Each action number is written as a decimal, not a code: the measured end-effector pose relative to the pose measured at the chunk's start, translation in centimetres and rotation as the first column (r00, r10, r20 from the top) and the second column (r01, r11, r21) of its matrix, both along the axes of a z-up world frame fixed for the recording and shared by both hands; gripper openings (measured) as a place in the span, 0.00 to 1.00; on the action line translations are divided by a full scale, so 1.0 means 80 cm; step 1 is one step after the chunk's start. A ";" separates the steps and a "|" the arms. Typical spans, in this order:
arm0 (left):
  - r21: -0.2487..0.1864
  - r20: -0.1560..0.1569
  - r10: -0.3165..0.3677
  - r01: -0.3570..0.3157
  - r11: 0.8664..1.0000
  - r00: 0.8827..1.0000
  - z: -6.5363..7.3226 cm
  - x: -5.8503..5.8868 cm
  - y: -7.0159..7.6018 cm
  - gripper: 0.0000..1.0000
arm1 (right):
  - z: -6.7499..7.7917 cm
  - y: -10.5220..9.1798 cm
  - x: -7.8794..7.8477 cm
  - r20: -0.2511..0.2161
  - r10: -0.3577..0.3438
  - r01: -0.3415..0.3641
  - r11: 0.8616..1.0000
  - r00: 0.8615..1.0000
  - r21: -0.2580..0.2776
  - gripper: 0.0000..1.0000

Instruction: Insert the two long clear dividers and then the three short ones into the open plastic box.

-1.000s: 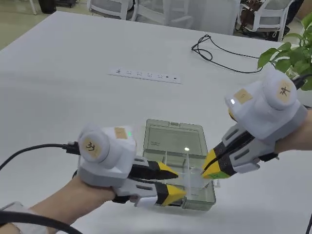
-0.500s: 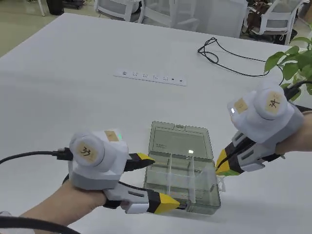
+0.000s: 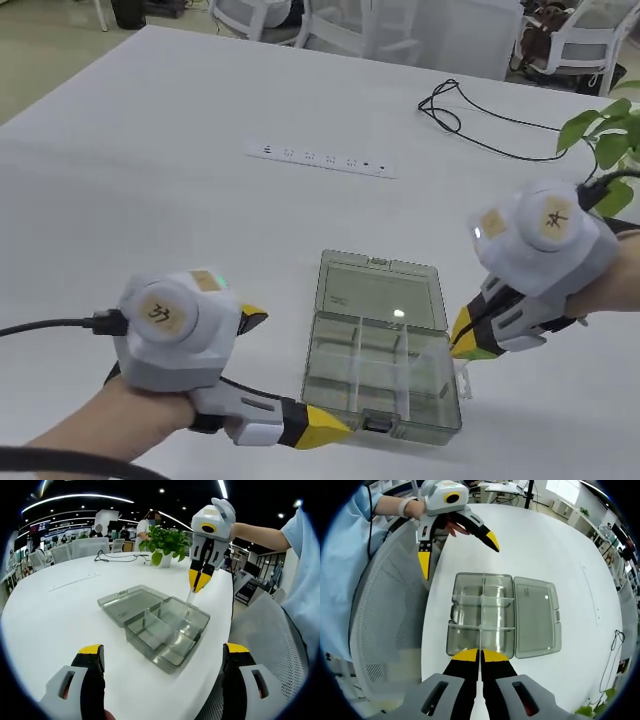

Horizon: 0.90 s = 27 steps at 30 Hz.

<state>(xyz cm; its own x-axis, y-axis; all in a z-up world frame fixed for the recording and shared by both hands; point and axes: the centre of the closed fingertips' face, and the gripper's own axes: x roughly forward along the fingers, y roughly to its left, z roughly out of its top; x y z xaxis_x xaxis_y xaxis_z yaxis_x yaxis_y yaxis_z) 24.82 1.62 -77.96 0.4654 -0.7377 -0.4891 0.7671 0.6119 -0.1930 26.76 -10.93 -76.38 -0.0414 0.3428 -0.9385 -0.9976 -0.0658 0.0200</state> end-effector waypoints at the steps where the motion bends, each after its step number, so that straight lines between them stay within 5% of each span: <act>1: -0.002 -0.003 0.004 -0.004 1.000 1.000 -0.001 -0.001 0.001 1.00 | -0.001 0.000 0.001 0.000 0.000 0.000 1.000 1.000 -0.001 0.02; 27: -0.015 -0.015 0.015 -0.015 1.000 1.000 -0.005 -0.005 0.002 1.00 | -0.009 -0.007 0.001 -0.002 0.021 -0.021 0.998 1.000 -0.059 0.02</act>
<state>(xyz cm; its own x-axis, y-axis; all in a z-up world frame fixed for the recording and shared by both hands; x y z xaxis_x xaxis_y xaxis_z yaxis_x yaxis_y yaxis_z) 24.41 1.81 -78.33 0.4690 -0.7382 -0.4849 0.7548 0.6201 -0.2140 26.86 -11.51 -77.07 -0.0497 0.2854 -0.9571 -0.9960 -0.0857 0.0262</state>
